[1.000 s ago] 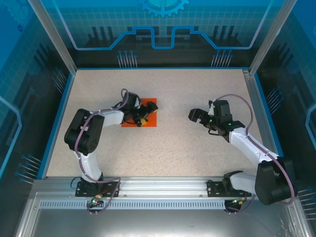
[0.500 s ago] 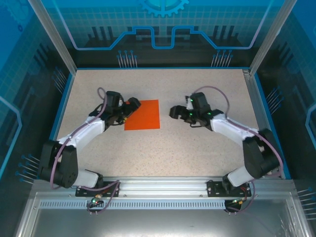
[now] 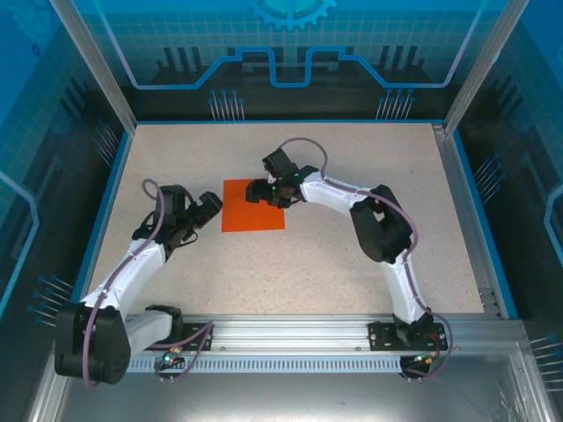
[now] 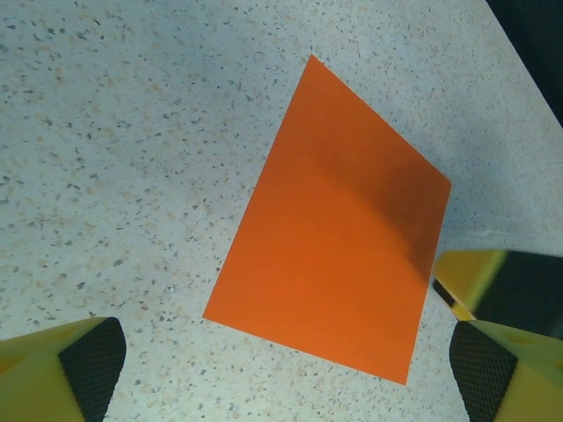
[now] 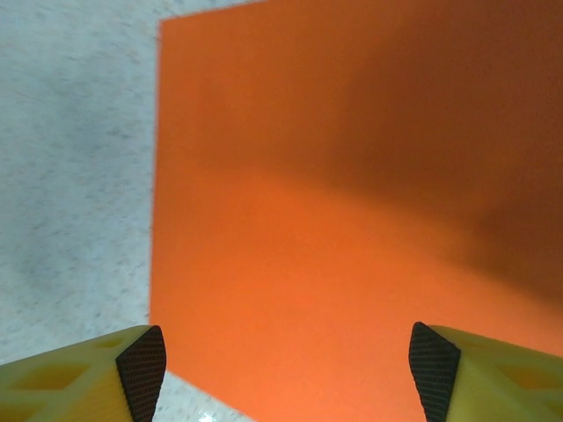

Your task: Fold a paper plane with a square sheet of paper (pick it up from the middle)

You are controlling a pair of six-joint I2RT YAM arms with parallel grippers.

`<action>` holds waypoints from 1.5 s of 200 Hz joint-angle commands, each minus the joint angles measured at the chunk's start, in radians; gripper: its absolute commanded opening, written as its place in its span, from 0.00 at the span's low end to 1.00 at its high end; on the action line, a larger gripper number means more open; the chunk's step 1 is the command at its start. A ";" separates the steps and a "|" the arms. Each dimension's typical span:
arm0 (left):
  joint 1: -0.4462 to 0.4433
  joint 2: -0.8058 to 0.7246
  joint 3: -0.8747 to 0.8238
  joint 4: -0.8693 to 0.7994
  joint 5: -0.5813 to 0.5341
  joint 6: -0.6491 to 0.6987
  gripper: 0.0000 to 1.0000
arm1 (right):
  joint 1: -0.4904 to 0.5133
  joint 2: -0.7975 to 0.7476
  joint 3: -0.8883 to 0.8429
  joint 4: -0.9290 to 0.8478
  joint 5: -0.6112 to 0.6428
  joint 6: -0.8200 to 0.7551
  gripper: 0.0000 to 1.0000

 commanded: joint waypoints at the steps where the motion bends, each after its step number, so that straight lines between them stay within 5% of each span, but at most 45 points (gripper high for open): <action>1: 0.007 -0.012 -0.023 0.074 0.042 0.063 0.99 | 0.010 0.072 0.076 -0.146 -0.010 0.022 0.77; 50: 0.008 -0.003 -0.040 0.176 0.111 0.116 0.99 | -0.015 0.023 -0.066 -0.224 0.062 -0.010 0.76; 88: 0.008 0.020 -0.002 0.111 0.132 0.100 0.99 | -0.075 -0.198 -0.430 -0.121 0.054 -0.094 0.76; 129: 0.008 0.098 -0.004 0.198 0.276 0.053 0.99 | -0.114 -0.356 -0.611 -0.183 0.163 -0.255 0.77; 181: -0.011 0.176 -0.002 0.282 0.362 0.011 0.99 | -0.110 -0.452 -0.557 -0.138 0.107 -0.253 0.79; 241: -0.022 0.168 0.020 0.206 0.362 0.060 0.99 | -0.024 -0.271 -0.393 -0.160 0.192 -0.164 0.79; 300: -0.032 0.149 0.011 0.187 0.369 0.100 0.99 | -0.002 -0.258 -0.542 -0.101 0.101 -0.248 0.79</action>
